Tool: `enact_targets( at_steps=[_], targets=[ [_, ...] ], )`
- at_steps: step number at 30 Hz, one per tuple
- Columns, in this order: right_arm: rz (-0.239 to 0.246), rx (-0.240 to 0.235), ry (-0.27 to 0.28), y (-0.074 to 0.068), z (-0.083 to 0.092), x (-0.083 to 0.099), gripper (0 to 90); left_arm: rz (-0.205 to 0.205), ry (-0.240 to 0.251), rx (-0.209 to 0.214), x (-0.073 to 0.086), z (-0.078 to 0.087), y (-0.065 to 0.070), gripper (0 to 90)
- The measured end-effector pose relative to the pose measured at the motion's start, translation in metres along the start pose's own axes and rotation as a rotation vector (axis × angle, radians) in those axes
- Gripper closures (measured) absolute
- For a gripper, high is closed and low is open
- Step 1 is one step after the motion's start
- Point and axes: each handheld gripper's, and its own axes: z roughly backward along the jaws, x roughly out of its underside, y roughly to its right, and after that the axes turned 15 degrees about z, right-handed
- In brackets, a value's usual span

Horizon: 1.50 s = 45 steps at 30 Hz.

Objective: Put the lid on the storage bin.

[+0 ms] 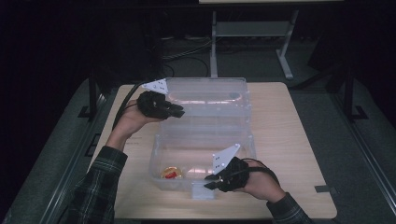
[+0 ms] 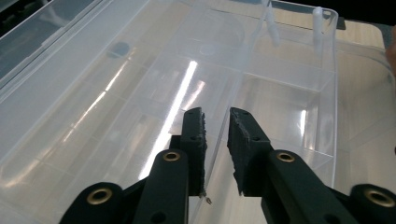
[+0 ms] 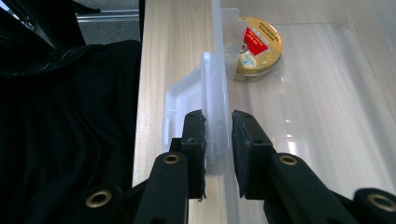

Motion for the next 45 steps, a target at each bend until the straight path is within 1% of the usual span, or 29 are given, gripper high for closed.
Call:
enact_targets(
  at_steps=[1,2,4,6,7,8,11,12,17,19,20,22,25,26,29,35,37,40,41,45],
  targets=[
    [0.000,0.000,0.000,0.000,0.000,0.000,75.5,0.000,0.000,0.000,0.000,0.000,0.000,78.1],
    [0.000,-0.001,0.000,0.000,0.000,0.000,75.5,0.005,-0.002,0.016,0.000,0.000,-0.001,78.1],
    [-0.002,-0.002,-0.001,0.000,0.000,0.000,75.5,0.015,-0.001,0.048,0.000,0.000,-0.002,81.8],
    [-0.002,-0.002,-0.001,0.000,0.000,0.000,75.5,0.017,-0.002,0.055,0.000,0.000,-0.002,83.0],
    [-0.004,-0.003,-0.002,0.000,0.000,0.000,75.5,0.020,-0.002,0.068,0.000,0.001,-0.002,83.6],
    [-0.005,-0.003,-0.003,0.000,0.000,0.000,75.5,0.014,-0.006,0.071,0.000,0.001,-0.002,84.0],
    [-0.014,-0.009,-0.007,0.000,0.001,0.000,75.4,0.016,-0.005,0.077,0.000,0.002,-0.001,85.6],
    [-0.014,-0.009,-0.009,0.000,0.001,0.000,75.4,0.009,-0.008,0.078,0.000,0.003,0.000,85.8],
    [-0.014,-0.013,-0.010,0.001,0.001,0.001,75.4,0.004,-0.012,0.079,0.000,0.003,0.002,86.5],
    [-0.017,-0.015,-0.012,0.001,0.001,0.001,75.5,0.008,-0.013,0.080,0.000,0.003,0.002,86.8],
    [-0.019,-0.012,-0.022,0.002,0.001,0.000,75.6,0.005,-0.016,0.081,0.000,0.004,0.004,87.0],
    [-0.019,-0.011,-0.024,0.001,0.001,0.000,75.6,0.006,-0.016,0.085,0.000,0.004,0.005,87.2],
    [-0.026,-0.009,-0.031,0.002,0.001,-0.001,75.7,-0.007,-0.019,0.097,0.000,0.006,0.006,87.9],
    [-0.027,-0.008,-0.031,0.002,0.001,-0.001,75.6,-0.004,-0.019,0.102,0.000,0.007,0.008,88.0],
    [-0.031,-0.005,-0.039,0.001,0.001,-0.002,75.5,-0.013,-0.022,0.101,0.000,0.009,0.010,88.2],
    [-0.041,0.001,-0.045,0.002,0.001,-0.002,75.2,-0.019,-0.024,0.103,0.002,0.012,0.014,88.5],
    [-0.040,0.005,-0.050,0.002,0.001,-0.002,75.2,-0.025,-0.017,0.105,0.004,0.014,0.016,88.6],
    [-0.044,0.004,-0.049,0.002,0.001,-0.002,75.1,-0.026,-0.013,0.109,0.005,0.015,0.018,88.5],
    [-0.042,0.005,-0.048,0.002,0.001,-0.002,75.1,-0.020,-0.006,0.112,0.006,0.015,0.019,88.6],
    [-0.044,0.009,-0.047,0.001,0.001,-0.002,75.1,-0.025,0.000,0.119,0.008,0.017,0.022,88.6]
  ],
)
